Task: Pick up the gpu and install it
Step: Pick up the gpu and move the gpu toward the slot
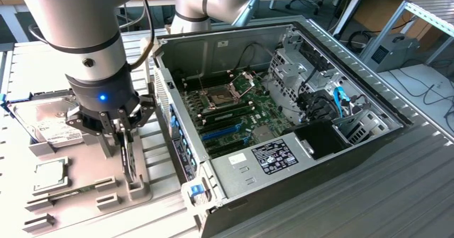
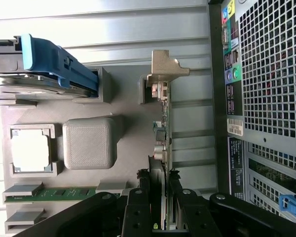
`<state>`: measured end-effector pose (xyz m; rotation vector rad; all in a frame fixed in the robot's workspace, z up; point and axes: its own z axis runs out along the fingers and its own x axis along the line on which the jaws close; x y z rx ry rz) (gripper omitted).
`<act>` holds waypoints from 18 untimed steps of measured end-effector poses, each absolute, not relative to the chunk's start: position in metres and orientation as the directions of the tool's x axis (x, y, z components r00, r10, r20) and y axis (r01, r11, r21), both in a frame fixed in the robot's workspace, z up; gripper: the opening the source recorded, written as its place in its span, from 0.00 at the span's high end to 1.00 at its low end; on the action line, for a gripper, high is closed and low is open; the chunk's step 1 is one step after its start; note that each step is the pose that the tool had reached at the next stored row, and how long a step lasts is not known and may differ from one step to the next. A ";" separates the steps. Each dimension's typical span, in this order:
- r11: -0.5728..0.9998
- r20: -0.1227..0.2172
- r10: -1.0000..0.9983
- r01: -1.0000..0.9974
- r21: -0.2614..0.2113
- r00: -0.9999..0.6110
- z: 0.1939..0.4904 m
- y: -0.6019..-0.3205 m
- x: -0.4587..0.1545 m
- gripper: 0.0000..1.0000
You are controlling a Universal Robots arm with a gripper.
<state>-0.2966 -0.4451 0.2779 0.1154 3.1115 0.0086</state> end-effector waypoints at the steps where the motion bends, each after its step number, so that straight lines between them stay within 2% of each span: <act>1: 0.997 -0.028 0.074 0.074 0.007 -0.997 0.278 -0.445 -0.297 0.74; 18: 0.997 -0.028 0.074 0.074 0.007 -0.997 0.283 -0.445 -0.297 0.74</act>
